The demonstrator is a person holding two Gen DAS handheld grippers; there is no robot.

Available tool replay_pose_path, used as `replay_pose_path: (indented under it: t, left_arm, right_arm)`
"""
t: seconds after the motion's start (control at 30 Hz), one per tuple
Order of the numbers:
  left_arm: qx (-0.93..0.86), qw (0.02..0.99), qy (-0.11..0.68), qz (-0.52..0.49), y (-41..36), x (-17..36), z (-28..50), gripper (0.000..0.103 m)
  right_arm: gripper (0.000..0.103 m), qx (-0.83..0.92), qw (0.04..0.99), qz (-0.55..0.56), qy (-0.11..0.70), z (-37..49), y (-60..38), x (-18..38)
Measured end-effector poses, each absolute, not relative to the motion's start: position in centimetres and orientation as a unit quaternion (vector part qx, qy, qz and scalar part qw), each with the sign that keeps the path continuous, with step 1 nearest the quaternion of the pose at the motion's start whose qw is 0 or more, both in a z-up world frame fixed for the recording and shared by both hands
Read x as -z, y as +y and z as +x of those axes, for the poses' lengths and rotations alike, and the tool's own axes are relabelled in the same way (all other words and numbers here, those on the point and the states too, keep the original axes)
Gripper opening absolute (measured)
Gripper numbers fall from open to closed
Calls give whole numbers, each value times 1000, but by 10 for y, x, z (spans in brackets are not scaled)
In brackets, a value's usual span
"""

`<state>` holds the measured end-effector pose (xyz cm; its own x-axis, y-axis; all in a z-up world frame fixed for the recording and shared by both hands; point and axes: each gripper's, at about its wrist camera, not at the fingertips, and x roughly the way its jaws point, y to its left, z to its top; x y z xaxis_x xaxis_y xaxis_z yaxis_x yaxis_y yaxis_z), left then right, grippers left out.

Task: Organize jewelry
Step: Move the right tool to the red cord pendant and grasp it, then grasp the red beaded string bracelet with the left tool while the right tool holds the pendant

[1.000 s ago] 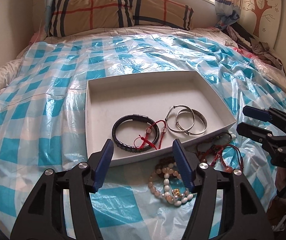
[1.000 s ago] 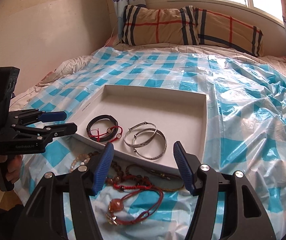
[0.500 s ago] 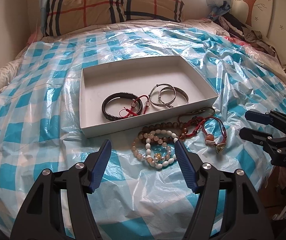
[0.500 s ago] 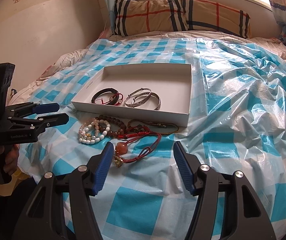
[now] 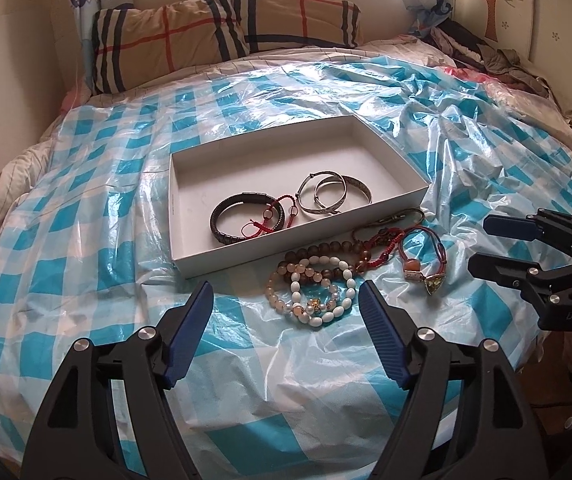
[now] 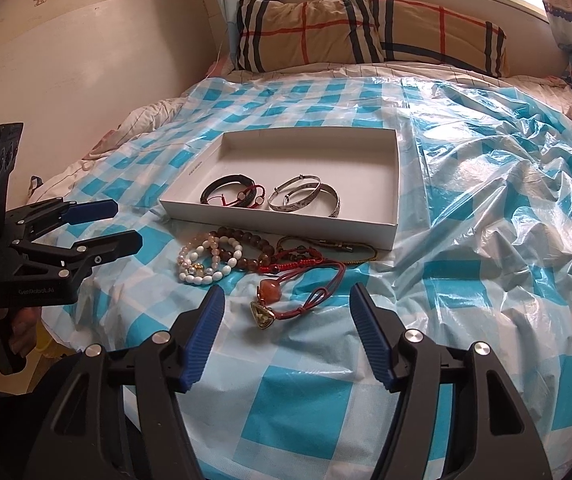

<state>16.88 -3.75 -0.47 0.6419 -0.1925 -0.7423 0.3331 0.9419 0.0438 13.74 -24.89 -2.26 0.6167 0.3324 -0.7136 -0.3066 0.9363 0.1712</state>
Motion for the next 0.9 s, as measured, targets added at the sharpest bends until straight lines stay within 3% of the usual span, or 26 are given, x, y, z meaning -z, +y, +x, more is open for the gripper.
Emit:
replay_pose_path:
  t: [0.57, 0.67, 0.73, 0.9]
  left_arm:
    - [138, 898, 408, 86, -31, 15, 173, 77]
    - [140, 897, 410, 85, -32, 16, 173, 77]
    - [142, 896, 412, 86, -34, 18, 174, 77]
    - [174, 890, 410, 102, -52, 21, 180, 77]
  right_arm:
    - [67, -163, 874, 24, 458, 188, -234, 64]
    - [48, -176, 866, 18, 468, 181, -236, 71]
    - [21, -176, 867, 0, 467, 174, -238, 69]
    - [18, -164, 869, -24, 466, 151, -252, 60]
